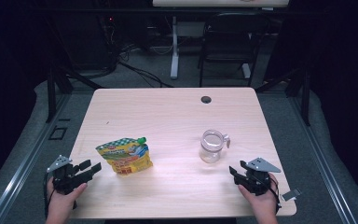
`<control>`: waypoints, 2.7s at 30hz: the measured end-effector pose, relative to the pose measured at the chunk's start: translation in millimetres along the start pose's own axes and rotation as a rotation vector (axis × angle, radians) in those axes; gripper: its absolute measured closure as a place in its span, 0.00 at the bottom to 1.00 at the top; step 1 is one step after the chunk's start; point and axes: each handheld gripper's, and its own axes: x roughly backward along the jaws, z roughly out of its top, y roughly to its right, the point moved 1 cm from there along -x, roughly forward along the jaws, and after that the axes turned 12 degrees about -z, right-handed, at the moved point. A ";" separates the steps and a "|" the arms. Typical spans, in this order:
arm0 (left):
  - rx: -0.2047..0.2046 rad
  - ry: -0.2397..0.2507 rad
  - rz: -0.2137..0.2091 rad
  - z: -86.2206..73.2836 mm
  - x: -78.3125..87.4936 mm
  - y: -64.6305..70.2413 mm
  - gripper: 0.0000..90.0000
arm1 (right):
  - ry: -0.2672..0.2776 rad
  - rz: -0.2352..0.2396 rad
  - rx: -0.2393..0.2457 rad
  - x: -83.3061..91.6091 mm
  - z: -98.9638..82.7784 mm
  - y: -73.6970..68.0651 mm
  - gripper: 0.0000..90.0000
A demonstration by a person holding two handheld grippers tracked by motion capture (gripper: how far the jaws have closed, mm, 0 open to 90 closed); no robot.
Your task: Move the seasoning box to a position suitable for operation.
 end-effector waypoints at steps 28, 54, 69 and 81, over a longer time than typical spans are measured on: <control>-0.024 -0.095 -0.049 -3.4 -5.4 6.0 0.58 | -0.009 -0.027 -0.009 3.7 2.0 -8.8 0.49; -0.114 -0.078 0.016 -4.5 -3.5 17.5 0.68 | -0.049 -0.085 0.000 -41.5 38.6 -2.7 0.68; -0.118 -0.084 0.021 -7.6 3.3 19.6 0.68 | -0.094 -0.090 -0.011 -68.6 53.7 -1.1 0.74; -0.101 -0.092 0.023 -9.1 4.1 15.5 0.68 | -0.094 -0.087 -0.032 -82.7 62.3 -1.2 0.82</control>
